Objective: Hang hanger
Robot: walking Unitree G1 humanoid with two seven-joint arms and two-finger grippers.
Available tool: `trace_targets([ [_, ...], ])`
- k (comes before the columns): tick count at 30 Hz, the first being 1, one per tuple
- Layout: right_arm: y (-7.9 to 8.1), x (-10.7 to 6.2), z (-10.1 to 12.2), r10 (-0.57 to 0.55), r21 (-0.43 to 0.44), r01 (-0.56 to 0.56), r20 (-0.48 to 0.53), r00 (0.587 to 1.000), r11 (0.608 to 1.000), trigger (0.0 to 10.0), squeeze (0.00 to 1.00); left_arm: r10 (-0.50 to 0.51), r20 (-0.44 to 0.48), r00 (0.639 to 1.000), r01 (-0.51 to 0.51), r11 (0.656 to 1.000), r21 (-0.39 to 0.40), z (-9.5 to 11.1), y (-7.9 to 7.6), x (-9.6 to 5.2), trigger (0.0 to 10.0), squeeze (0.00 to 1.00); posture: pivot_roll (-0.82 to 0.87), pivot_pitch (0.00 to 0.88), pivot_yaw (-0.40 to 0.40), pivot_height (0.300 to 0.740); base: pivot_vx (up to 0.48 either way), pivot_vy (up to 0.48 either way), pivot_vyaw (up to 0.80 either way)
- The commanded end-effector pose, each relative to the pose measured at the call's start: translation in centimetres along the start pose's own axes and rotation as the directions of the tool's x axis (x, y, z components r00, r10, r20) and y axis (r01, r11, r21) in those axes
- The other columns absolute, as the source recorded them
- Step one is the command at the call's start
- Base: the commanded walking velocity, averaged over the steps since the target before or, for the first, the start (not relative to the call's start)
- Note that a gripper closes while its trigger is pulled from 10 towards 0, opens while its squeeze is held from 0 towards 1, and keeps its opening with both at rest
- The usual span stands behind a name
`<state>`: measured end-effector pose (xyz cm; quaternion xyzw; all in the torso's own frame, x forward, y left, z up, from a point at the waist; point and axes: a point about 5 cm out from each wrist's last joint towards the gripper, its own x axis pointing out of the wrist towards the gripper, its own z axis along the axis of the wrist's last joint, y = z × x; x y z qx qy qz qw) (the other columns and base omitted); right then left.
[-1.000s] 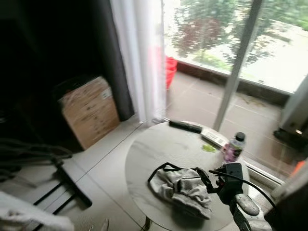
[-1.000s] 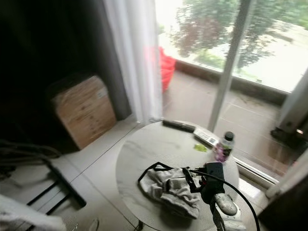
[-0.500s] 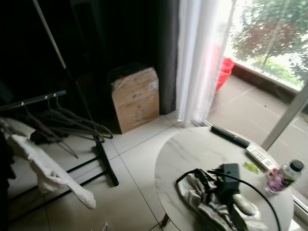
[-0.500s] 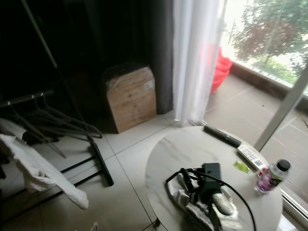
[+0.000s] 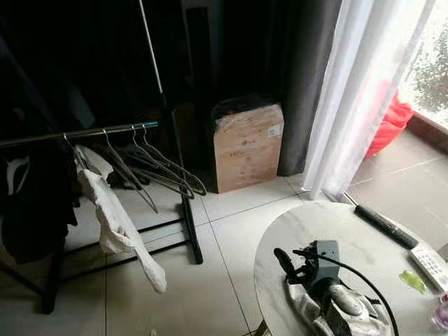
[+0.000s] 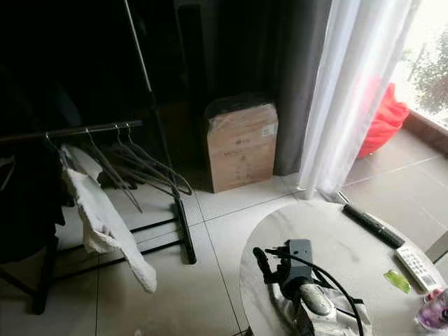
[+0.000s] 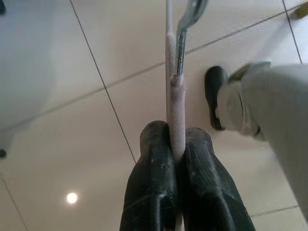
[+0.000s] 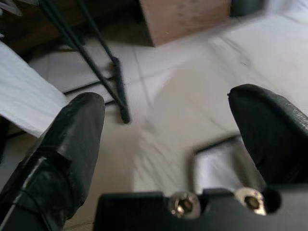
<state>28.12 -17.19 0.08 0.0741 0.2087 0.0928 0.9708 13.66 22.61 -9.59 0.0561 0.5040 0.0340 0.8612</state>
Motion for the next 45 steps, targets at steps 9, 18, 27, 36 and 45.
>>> trace_targets([
  [9, -0.4, -0.4, -1.3, -0.017, 0.025, 0.018, -0.042, 0.999, 1.000, 10.0, 0.00, 0.008, -0.013, 1.000, -0.008, 1.000, -0.011, -0.3, 0.2, -0.1, 10.0, 0.00, -0.05, 0.062, 0.036, 0.740, 0.000, 0.427, 0.00],
  [18, -0.6, -0.5, -1.7, -0.018, 0.010, 0.019, -0.073, 0.997, 1.000, 10.0, 0.00, 0.007, -0.014, 1.000, -0.007, 1.000, -0.012, -0.3, 0.2, -0.1, 10.0, 0.00, -0.05, 0.065, 0.035, 0.740, 0.000, 0.480, 0.00],
  [27, -0.6, -0.5, -1.6, -0.025, -0.020, 0.024, -0.062, 0.998, 1.000, 10.0, 0.00, 0.006, -0.014, 1.000, -0.006, 1.000, -0.014, -0.3, 0.3, -0.1, 10.0, 0.00, -0.04, 0.066, 0.036, 0.740, 0.000, 0.455, 0.18],
  [36, -1.0, -0.8, -3.2, -0.064, 0.027, 0.069, -0.153, 0.986, 0.997, 10.0, 0.00, 0.002, -0.012, 1.000, -0.002, 1.000, -0.012, -0.2, 0.2, -0.1, 10.0, 0.00, -0.04, 0.064, 0.038, 0.740, 0.000, 0.370, 0.27],
  [45, -2.0, -2.7, -7.0, -0.159, 0.119, 0.210, -0.340, 0.927, 0.970, 10.0, 0.00, 0.000, 0.003, 1.000, 0.000, 1.000, 0.005, 0.0, 0.2, 0.0, 10.0, 0.00, -0.04, 0.063, 0.038, 0.740, 0.000, 0.374, 0.00],
])
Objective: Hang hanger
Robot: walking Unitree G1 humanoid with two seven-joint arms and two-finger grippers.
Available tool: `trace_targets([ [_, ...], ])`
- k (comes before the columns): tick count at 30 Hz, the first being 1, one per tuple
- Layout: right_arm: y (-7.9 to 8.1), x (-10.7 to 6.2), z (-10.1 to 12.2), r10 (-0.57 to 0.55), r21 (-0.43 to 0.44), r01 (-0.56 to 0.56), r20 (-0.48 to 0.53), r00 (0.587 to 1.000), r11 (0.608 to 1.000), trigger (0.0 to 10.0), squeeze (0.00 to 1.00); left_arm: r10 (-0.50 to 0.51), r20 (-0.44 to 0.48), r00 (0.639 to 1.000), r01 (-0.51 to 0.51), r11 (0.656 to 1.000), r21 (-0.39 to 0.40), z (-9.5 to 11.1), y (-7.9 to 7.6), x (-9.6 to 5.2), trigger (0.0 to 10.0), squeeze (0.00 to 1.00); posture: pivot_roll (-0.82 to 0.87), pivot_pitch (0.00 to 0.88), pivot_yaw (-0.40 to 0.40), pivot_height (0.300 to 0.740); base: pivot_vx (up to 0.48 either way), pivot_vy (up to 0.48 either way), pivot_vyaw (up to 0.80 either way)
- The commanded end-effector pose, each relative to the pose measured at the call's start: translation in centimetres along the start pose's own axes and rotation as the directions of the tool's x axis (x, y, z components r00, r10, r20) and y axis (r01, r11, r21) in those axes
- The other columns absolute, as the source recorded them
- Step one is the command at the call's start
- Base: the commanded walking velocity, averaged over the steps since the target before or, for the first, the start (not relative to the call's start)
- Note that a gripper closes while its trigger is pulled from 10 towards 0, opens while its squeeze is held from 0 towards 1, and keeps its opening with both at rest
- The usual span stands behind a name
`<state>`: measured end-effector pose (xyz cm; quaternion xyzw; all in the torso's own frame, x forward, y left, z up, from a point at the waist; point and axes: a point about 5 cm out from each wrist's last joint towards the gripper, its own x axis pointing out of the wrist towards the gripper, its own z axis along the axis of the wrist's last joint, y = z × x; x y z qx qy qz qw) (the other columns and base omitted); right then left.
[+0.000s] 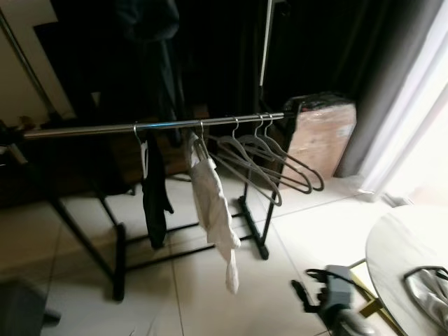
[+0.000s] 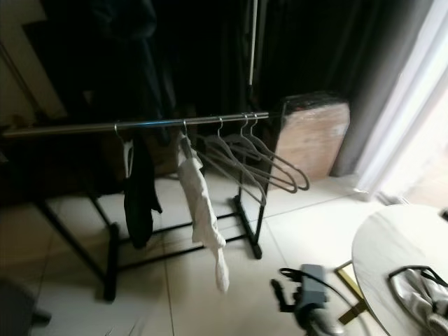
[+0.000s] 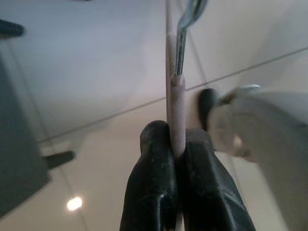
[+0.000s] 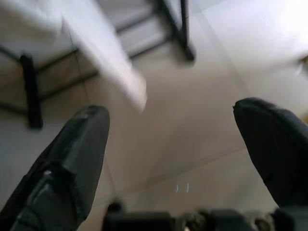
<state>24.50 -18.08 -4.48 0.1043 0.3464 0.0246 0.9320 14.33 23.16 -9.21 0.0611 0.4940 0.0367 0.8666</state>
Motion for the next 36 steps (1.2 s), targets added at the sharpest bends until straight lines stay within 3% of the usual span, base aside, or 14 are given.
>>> trace_targets([
  [1, -1.3, -0.7, -1.9, -0.065, 0.041, 0.068, -0.082, 0.995, 0.997, 10.0, 0.00, -0.010, -0.019, 1.000, 0.010, 1.000, 0.001, -0.8, -0.4, -0.1, 10.0, 0.00, -0.04, 0.062, 0.038, 0.740, 0.000, 0.371, 0.00],
  [8, -1.3, -1.5, -5.0, -0.117, 0.020, 0.124, -0.203, 0.972, 0.992, 10.0, 0.00, -0.010, -0.018, 1.000, 0.010, 1.000, 0.000, -0.8, -0.4, -0.1, 10.0, 0.00, -0.02, 0.062, 0.037, 0.740, 0.000, 0.369, 0.00],
  [13, 0.0, -1.8, -6.9, -0.075, 0.011, 0.080, -0.251, 0.965, 0.997, 10.0, 0.00, -0.006, -0.012, 1.000, 0.006, 1.000, -0.008, -0.9, -0.4, -0.2, 10.0, 0.00, -0.01, 0.059, 0.034, 0.740, 0.000, 0.281, 0.00],
  [18, -0.1, -2.1, -7.5, -0.085, 0.000, 0.088, -0.274, 0.958, 0.996, 10.0, 0.00, 0.004, 0.008, 1.000, -0.004, 1.000, -0.026, -0.8, -0.3, -0.2, 10.0, 0.00, -0.01, 0.052, 0.032, 0.740, 0.000, 0.000, 0.00],
  [21, -0.3, -2.1, -7.6, -0.090, -0.006, 0.092, -0.278, 0.956, 0.996, 10.0, 0.00, 0.025, 0.087, 0.996, -0.015, 0.994, -0.111, -0.2, -0.3, -0.3, 10.0, 0.00, -0.01, 0.043, 0.034, 0.740, 0.000, 0.000, 0.00],
  [25, -0.4, -2.2, -7.7, -0.094, -0.008, 0.096, -0.281, 0.955, 0.995, 10.0, 0.00, 0.014, 0.145, 0.989, 0.004, 0.993, -0.120, 0.3, -0.3, -0.3, 10.0, 0.00, -0.01, 0.038, 0.034, 0.740, 0.000, 0.000, 0.00],
  [29, -0.5, -2.4, -7.9, -0.094, -0.021, 0.092, -0.291, 0.952, 0.996, 10.0, 0.00, 0.072, 0.161, 0.984, -0.055, 0.992, -0.113, 0.4, 0.0, -0.4, 10.0, 0.00, -0.01, 0.028, 0.035, 0.740, 0.000, 0.000, 0.00],
  [31, -0.5, -2.4, -8.0, -0.091, -0.021, 0.088, -0.291, 0.952, 0.996, 10.0, 0.00, 0.098, 0.329, 0.939, -0.069, 0.993, -0.098, 5.4, 0.5, -0.1, 10.0, 0.00, -0.01, 0.028, 0.035, 0.740, 0.000, 0.000, 0.00],
  [32, -0.5, -2.4, -8.0, -0.090, -0.018, 0.089, -0.291, 0.952, 0.996, 10.0, 0.00, 0.104, 0.451, 0.886, -0.068, 0.993, -0.095, 9.5, 1.0, -0.3, 10.0, 0.00, -0.01, 0.027, 0.036, 0.740, 0.000, 0.000, 0.00],
  [36, -0.5, -2.5, -8.2, -0.094, -0.023, 0.091, -0.300, 0.949, 0.996, 10.0, 0.00, 0.131, 0.592, 0.795, -0.082, 0.991, -0.108, 12.6, 0.9, -1.3, 10.0, 0.00, -0.01, 0.026, 0.032, 0.740, 0.000, 0.000, 0.00],
])
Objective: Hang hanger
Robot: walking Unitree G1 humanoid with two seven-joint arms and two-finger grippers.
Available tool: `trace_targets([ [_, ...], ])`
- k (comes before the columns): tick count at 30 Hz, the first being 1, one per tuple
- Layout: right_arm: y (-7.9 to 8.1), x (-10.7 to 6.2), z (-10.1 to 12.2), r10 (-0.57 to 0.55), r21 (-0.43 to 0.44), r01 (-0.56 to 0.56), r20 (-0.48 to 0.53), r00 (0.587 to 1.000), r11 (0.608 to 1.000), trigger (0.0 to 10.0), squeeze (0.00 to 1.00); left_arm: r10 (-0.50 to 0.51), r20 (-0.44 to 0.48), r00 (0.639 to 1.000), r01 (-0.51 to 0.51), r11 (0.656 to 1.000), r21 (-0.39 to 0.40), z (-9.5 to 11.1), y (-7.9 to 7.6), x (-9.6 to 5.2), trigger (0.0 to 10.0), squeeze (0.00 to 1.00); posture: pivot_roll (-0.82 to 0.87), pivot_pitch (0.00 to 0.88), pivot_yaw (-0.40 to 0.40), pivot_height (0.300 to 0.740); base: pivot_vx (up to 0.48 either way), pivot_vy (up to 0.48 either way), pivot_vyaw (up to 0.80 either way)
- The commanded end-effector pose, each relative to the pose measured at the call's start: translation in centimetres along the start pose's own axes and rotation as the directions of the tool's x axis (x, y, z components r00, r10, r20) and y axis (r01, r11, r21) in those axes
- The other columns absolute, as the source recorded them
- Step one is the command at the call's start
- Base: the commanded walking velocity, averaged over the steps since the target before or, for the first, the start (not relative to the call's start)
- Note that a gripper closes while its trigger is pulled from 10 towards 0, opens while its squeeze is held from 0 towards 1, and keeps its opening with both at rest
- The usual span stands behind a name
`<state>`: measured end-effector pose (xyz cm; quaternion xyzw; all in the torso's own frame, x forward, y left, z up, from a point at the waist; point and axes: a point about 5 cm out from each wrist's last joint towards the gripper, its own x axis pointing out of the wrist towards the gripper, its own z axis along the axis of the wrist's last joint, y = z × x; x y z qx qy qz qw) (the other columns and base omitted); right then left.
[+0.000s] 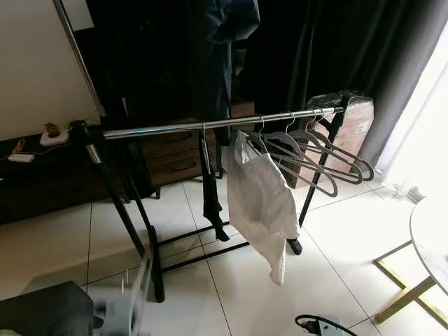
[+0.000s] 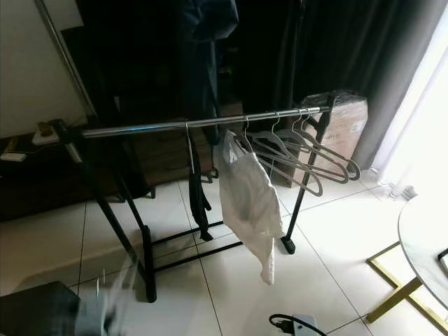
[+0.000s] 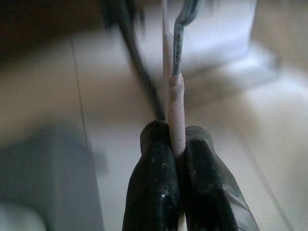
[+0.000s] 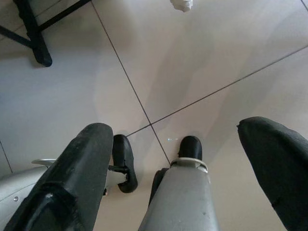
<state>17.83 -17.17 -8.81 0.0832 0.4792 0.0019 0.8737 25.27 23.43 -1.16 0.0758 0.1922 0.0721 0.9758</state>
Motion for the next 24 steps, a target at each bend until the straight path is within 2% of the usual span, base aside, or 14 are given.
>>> trace_targets([
  [1, -0.4, -0.1, -0.6, -0.013, -0.004, 0.013, -0.021, 1.000, 1.000, 10.0, 0.00, 0.025, 0.014, 1.000, -0.025, 0.999, -0.038, -0.5, -0.5, -0.5, 10.0, 0.00, -0.01, 0.026, 0.032, 0.740, 0.000, 0.000, 0.00],
  [6, -0.7, -0.2, -0.8, -0.022, -0.007, 0.022, -0.028, 0.999, 1.000, 10.0, 0.00, -0.027, 0.115, 0.993, 0.041, 0.992, -0.120, 1.4, -1.4, -0.1, 10.0, 0.00, -0.01, 0.039, 0.027, 0.740, 0.000, -0.441, 0.00],
  [11, -0.8, -0.3, -1.0, -0.026, -0.005, 0.026, -0.033, 0.999, 1.000, 10.0, 0.00, -0.064, 0.214, 0.975, 0.084, 0.992, -0.089, 3.0, -1.9, -0.4, 10.0, 0.00, -0.01, 0.048, 0.028, 0.740, 0.000, 0.000, 0.00],
  [13, -0.9, -0.3, -1.1, -0.026, -0.007, 0.026, -0.034, 0.999, 1.000, 10.0, 0.00, -0.054, 0.237, 0.970, 0.076, 0.993, -0.088, 3.3, -1.8, -0.6, 10.0, 0.00, -0.01, 0.050, 0.027, 0.740, 0.000, 0.000, 0.00],
  [15, -0.9, -0.3, -1.3, -0.024, -0.020, 0.023, -0.042, 0.999, 1.000, 10.0, 0.00, -0.002, 0.304, 0.953, 0.039, 0.993, -0.113, 4.0, -1.3, -1.5, 10.0, 0.00, 0.00, 0.057, 0.025, 0.740, 0.000, 0.000, 0.00],
  [18, -1.0, -0.4, -1.4, -0.024, -0.022, 0.023, -0.044, 0.999, 0.999, 10.0, 0.00, 0.048, 0.326, 0.944, -0.003, 0.991, -0.137, 4.2, -0.8, -2.3, 10.0, 0.00, 0.00, 0.064, 0.020, 0.740, 0.000, 0.000, 0.00],
  [23, -0.8, -0.3, -1.5, -0.024, -0.026, 0.023, -0.047, 0.999, 0.999, 10.0, 0.00, 0.069, 0.358, 0.931, -0.018, 0.989, -0.144, 5.2, -0.6, -2.5, 10.0, 0.00, 0.01, 0.068, 0.017, 0.740, 0.000, 0.000, 0.00],
  [24, -0.7, -0.3, -1.6, -0.023, -0.026, 0.022, -0.046, 0.999, 0.999, 10.0, 0.00, 0.050, 0.373, 0.927, 0.004, 0.990, -0.142, 5.7, -0.8, -2.4, 10.0, 0.00, 0.01, 0.069, 0.017, 0.740, 0.000, 0.000, 0.00],
])
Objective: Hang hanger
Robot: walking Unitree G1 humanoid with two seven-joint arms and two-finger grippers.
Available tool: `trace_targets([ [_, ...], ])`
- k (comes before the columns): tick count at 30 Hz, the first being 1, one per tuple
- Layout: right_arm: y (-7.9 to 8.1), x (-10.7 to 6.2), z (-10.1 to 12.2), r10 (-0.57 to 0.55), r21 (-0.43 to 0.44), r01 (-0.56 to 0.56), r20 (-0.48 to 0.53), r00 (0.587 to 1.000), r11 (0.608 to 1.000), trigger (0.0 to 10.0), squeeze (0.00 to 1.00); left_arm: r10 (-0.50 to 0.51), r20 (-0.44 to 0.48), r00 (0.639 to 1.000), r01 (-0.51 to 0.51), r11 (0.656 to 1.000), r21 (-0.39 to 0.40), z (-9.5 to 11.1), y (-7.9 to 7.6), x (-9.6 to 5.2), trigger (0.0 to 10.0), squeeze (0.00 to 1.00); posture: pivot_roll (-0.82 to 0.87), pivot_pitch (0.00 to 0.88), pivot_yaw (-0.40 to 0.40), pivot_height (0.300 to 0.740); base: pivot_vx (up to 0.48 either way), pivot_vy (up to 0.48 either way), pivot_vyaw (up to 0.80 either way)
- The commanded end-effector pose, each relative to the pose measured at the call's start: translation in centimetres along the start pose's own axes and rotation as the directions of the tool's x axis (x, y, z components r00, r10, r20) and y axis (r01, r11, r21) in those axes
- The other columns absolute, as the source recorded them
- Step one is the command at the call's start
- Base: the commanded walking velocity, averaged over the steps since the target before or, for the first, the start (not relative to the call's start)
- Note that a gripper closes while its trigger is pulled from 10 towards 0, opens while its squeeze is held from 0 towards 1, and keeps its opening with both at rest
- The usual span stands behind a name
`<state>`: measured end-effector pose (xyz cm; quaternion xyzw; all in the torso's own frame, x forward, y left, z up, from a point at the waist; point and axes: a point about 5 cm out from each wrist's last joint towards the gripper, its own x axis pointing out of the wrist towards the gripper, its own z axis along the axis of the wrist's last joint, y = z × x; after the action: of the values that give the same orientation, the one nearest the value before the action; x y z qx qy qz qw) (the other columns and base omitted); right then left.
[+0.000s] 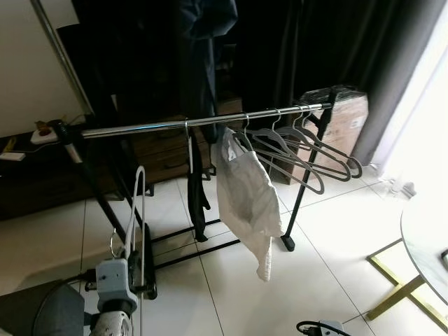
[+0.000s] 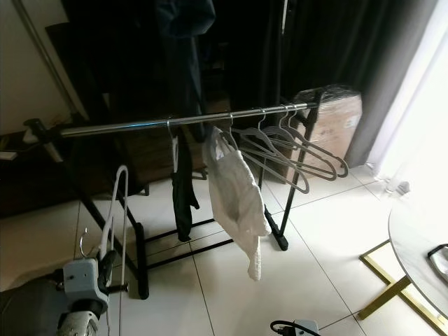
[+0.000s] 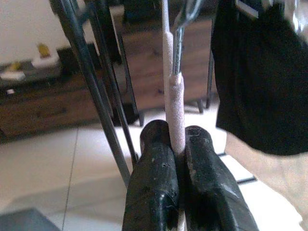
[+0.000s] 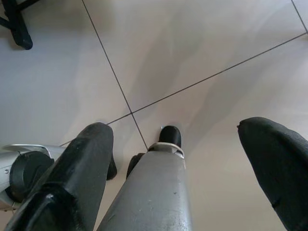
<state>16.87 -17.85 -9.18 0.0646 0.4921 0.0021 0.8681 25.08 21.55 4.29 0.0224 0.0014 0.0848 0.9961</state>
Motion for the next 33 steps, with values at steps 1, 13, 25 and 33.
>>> trace_targets([
  [1, 0.2, -0.1, -0.7, -0.002, 0.006, 0.002, -0.020, 1.000, 1.000, 10.0, 0.00, -0.023, 0.018, 1.000, 0.023, 1.000, 0.002, 0.7, -0.2, 0.5, 10.0, 0.00, 0.01, 0.069, 0.017, 0.740, 0.270, 0.000, 0.00],
  [13, 0.2, -0.1, -1.2, -0.008, -0.008, 0.008, -0.051, 0.999, 1.000, 10.0, 0.00, -0.062, 0.010, 0.998, 0.062, 0.998, 0.006, 1.4, -1.3, 0.4, 10.0, 0.00, 0.00, 0.070, 0.019, 0.740, 0.391, 0.000, 0.00],
  [25, 0.7, 0.2, 0.1, 0.000, -0.017, 0.000, -0.041, 0.999, 1.000, 10.0, 0.00, -0.066, -0.037, 0.997, 0.066, 0.998, 0.009, 1.1, -1.4, 0.3, 10.0, 0.00, 0.00, 0.071, 0.020, 0.740, 0.419, 0.000, 0.00],
  [33, 1.1, 0.5, 1.8, 0.008, -0.020, -0.008, -0.019, 1.000, 1.000, 10.0, 0.00, 0.094, -0.052, 0.994, -0.093, 0.995, 0.036, 0.9, 0.4, 0.2, 10.0, 0.00, 0.00, 0.075, 0.020, 0.740, 0.216, 0.000, 0.00],
])
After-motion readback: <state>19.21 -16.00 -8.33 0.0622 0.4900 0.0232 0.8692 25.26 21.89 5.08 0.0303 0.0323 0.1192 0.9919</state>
